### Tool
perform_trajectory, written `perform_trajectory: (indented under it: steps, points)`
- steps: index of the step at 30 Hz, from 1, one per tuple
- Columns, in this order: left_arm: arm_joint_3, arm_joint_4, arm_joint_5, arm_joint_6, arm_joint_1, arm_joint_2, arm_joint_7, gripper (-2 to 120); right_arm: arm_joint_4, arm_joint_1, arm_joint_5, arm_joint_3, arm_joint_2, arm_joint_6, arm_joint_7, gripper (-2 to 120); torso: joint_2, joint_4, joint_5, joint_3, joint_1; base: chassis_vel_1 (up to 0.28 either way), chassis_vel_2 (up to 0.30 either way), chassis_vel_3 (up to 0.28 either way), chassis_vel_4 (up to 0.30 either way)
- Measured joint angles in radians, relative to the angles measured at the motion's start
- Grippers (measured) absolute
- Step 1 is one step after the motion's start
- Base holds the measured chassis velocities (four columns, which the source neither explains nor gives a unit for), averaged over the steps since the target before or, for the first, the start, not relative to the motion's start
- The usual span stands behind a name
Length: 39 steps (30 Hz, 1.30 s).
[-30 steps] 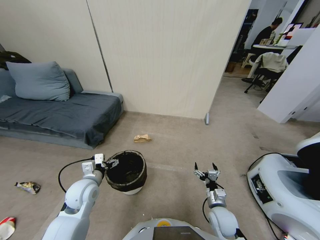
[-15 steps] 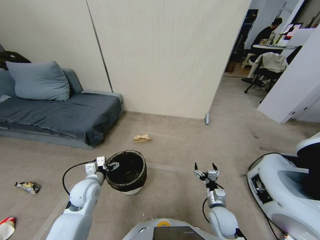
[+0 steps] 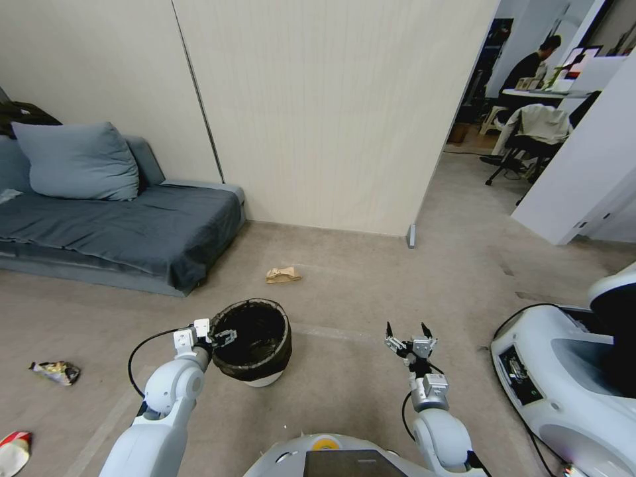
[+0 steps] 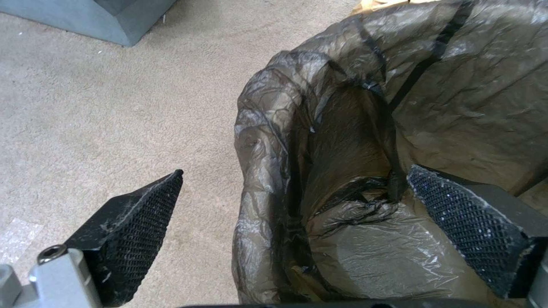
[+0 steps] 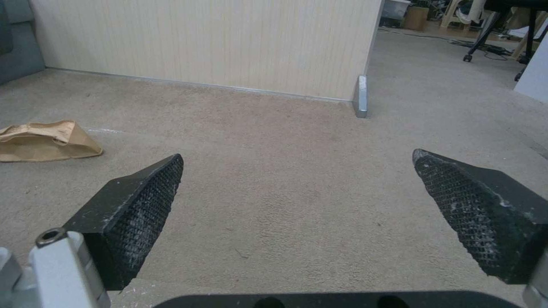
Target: Pick up the trash bin, then pick up the garbage from the floor and place it into the trash bin.
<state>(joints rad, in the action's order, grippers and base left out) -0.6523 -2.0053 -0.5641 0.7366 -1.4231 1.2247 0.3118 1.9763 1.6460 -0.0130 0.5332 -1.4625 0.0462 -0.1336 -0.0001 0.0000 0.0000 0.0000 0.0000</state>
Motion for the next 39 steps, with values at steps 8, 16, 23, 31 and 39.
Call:
perform_trajectory:
  steps: [8,16,23,31,39]
  points:
    - [0.001,0.016,-0.031,-0.001,0.000,0.014,0.013,100,-0.004,-0.003,0.001,-0.001,0.002,-0.001,-0.001,100,0.000,0.0000,-0.0001,0.000,0.000,0.000,0.000,0.000,0.000]
    - [0.000,0.023,-0.040,-0.001,-0.005,0.014,-0.001,98,-0.011,-0.004,0.002,-0.001,-0.001,-0.001,-0.001,100,0.000,0.0000,0.0000,0.000,0.000,0.000,0.000,0.000,0.000]
    - [-0.003,0.027,-0.047,-0.001,-0.012,0.018,-0.007,75,-0.014,-0.005,0.007,-0.004,-0.001,-0.001,-0.001,100,0.000,0.0001,0.0000,0.000,0.000,0.000,0.000,0.000,0.000]
    - [-0.006,0.020,-0.049,-0.001,-0.009,0.018,-0.012,47,-0.015,0.000,0.009,-0.004,0.000,0.001,-0.002,100,0.000,0.0000,0.0000,0.000,0.000,0.000,0.000,0.000,0.000]
    - [-0.008,0.007,-0.065,-0.001,-0.016,0.019,-0.003,16,-0.005,0.009,0.008,-0.002,0.002,0.004,-0.004,100,0.000,0.0000,0.0000,0.000,0.000,0.000,0.000,0.000,0.000]
